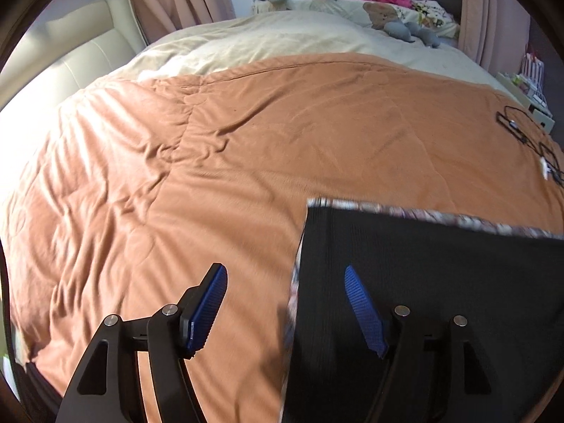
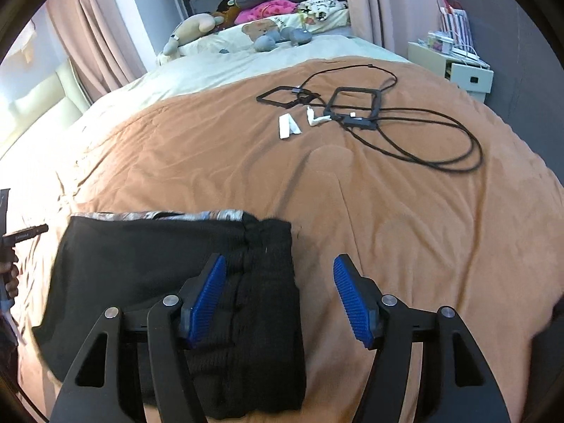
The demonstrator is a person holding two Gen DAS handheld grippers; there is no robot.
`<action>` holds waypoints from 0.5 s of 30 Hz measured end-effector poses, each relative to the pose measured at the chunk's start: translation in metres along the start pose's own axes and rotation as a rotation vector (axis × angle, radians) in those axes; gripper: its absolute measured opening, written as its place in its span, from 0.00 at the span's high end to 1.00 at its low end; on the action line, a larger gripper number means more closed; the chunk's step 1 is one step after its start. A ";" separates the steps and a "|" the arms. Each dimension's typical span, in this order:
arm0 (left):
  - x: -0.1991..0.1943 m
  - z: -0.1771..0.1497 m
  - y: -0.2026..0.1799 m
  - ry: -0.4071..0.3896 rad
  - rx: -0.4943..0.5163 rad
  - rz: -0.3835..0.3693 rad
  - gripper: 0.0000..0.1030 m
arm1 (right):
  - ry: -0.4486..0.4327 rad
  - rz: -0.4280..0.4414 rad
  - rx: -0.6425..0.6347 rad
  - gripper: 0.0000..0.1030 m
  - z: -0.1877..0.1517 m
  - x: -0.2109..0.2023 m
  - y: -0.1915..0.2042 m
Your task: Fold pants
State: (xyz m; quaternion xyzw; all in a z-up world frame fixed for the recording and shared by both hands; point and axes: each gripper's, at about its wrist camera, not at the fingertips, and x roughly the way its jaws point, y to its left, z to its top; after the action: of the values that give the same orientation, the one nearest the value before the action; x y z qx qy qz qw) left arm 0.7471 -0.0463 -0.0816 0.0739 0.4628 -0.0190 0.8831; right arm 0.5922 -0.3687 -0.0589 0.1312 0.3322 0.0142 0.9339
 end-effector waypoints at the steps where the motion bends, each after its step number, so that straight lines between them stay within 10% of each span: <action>1: -0.006 -0.005 0.003 0.000 -0.002 -0.002 0.31 | 0.001 0.009 0.009 0.40 -0.003 -0.005 -0.002; 15: -0.072 -0.097 0.026 0.014 -0.107 -0.090 0.31 | 0.034 0.125 0.108 0.40 -0.045 -0.048 -0.015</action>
State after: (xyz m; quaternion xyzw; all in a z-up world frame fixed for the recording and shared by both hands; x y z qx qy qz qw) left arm 0.6301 -0.0085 -0.0740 0.0060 0.4721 -0.0334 0.8809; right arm 0.5255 -0.3776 -0.0664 0.2018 0.3394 0.0568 0.9170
